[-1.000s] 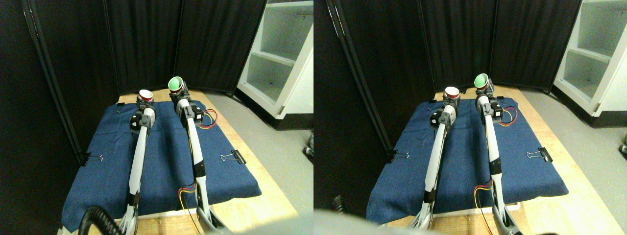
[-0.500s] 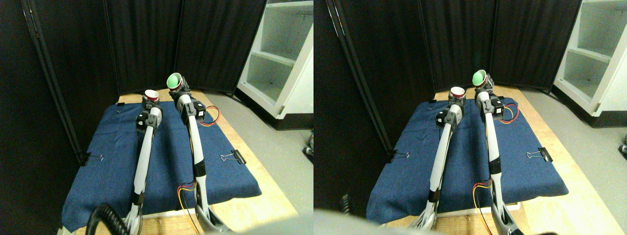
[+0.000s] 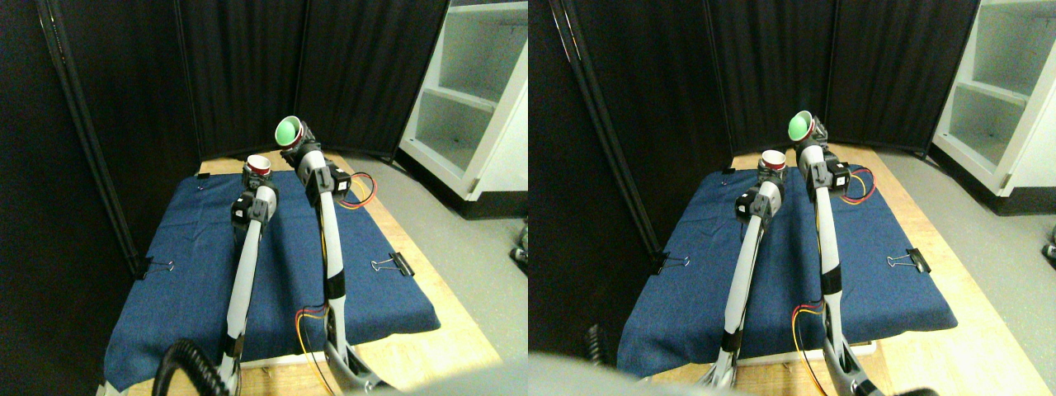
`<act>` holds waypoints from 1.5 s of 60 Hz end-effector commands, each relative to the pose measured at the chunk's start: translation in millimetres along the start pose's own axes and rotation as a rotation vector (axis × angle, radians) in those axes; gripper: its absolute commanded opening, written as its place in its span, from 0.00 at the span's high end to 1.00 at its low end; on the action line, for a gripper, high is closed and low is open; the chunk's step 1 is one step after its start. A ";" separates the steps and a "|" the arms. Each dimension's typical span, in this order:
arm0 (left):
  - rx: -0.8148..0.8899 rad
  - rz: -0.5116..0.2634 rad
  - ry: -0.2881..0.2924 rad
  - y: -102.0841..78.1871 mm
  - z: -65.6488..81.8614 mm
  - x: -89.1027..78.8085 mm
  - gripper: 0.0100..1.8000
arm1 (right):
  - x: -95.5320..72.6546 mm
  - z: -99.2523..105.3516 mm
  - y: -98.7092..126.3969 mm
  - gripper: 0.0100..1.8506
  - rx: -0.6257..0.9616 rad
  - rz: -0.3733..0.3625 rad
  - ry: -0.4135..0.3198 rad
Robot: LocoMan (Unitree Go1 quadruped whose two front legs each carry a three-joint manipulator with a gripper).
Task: Pour (bimanual)
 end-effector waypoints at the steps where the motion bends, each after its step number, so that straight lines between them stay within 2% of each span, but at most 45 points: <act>1: -0.015 -0.048 0.002 -10.0 -1.1 -4.2 0.82 | -2.1 4.4 10.4 0.83 -0.037 0.033 -0.024; 9: -0.008 -0.042 -0.001 -9.6 -2.5 -7.5 0.82 | -0.7 3.9 9.8 0.83 -0.052 0.043 -0.011; 23: -0.021 -0.049 0.015 -11.8 -2.9 -8.8 0.82 | -0.1 -2.4 6.7 0.83 -0.120 0.007 0.016; 34: -0.004 -0.049 0.021 -12.7 -2.1 -3.7 0.82 | 4.2 -4.3 2.8 0.83 -0.146 -0.011 0.026; 54: -0.011 -0.029 0.021 -10.1 -9.3 9.3 0.82 | 9.3 -1.2 3.1 0.83 -0.188 0.014 0.029; 64: -0.012 -0.030 0.029 -11.7 -13.5 9.7 0.82 | 10.0 0.2 3.4 0.83 -0.239 0.025 0.040; 69: -0.018 -0.029 0.029 -11.8 -13.8 10.0 0.82 | 11.5 1.1 3.9 0.83 -0.293 0.059 0.041; 82: -0.020 -0.030 0.031 -12.1 -16.7 10.2 0.82 | 13.1 -1.1 8.0 0.83 -0.337 0.062 0.073; 90: -0.034 -0.029 0.031 -13.1 -14.6 9.1 0.82 | 16.3 -2.7 8.5 0.83 -0.376 0.084 0.088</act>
